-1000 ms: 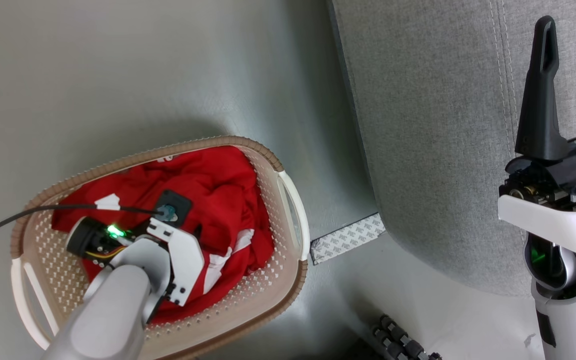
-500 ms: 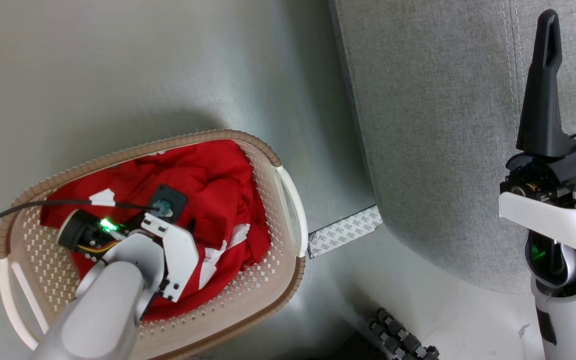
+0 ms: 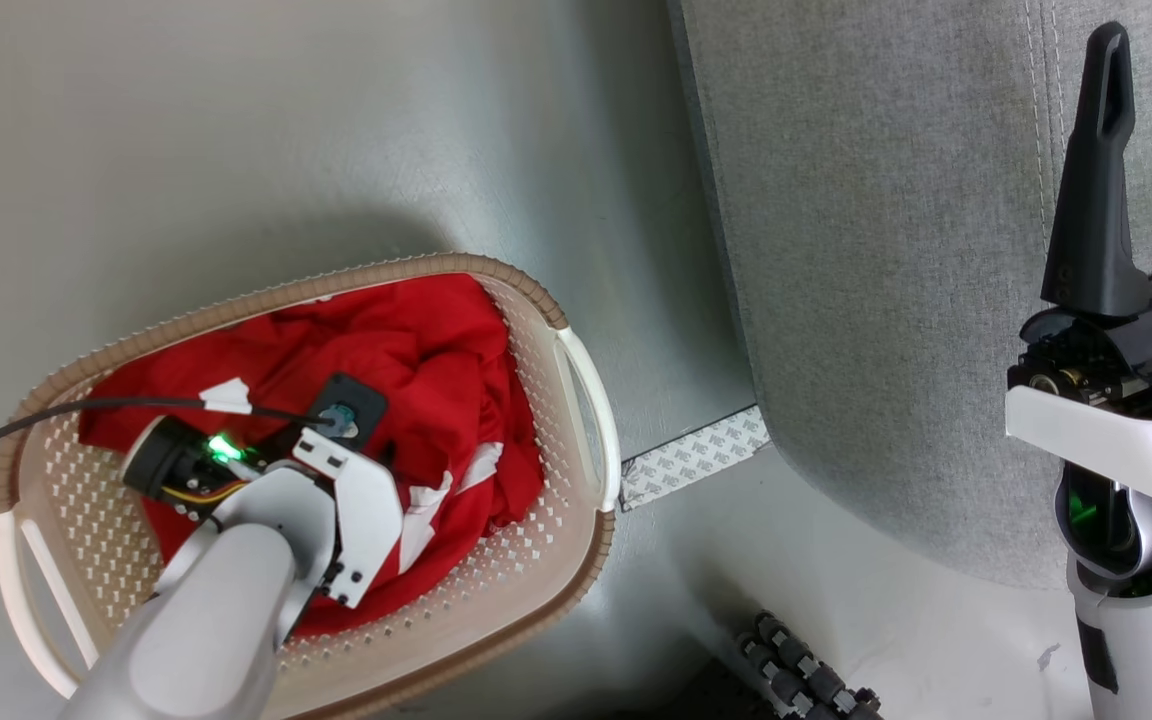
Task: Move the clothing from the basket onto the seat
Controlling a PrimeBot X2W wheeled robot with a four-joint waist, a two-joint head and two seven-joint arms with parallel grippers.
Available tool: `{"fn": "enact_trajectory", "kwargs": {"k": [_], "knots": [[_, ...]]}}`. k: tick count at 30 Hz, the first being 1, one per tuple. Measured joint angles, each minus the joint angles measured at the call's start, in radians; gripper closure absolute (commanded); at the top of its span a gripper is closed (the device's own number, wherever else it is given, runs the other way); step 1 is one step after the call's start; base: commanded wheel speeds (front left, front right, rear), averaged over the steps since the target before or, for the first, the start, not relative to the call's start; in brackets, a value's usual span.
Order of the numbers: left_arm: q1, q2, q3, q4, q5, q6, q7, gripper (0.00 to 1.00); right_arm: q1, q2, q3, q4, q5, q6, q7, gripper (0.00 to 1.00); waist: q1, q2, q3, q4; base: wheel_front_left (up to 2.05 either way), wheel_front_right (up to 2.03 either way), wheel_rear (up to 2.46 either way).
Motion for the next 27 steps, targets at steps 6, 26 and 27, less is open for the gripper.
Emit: {"fn": "enact_trajectory", "kwargs": {"k": [6, 26, 27], "knots": [[-0.008, 0.001, -0.016, 0.007, 0.001, 0.001, -0.002, 0.0, 0.006, 0.0, -0.004, -0.004, 0.002, 0.0, 0.0, 0.0, 0.0, 0.0, 0.004, 0.001, 0.0, 0.0, 0.0], [-0.044, -0.009, -0.05, 0.035, -0.01, -0.01, -0.043, 1.0, 0.012, 0.0, -0.009, -0.005, 0.002, 0.0, 0.0, 0.0, 0.0, 0.0, 0.001, 0.001, 0.0, 0.0, 0.0], [-0.044, -0.01, -0.051, 0.033, -0.015, -0.011, -0.046, 1.0, 0.012, 0.0, -0.008, -0.005, 0.003, 0.0, 0.0, 0.0, 0.0, 0.0, 0.0, 0.0, 0.0, 0.0, 0.0]]}}
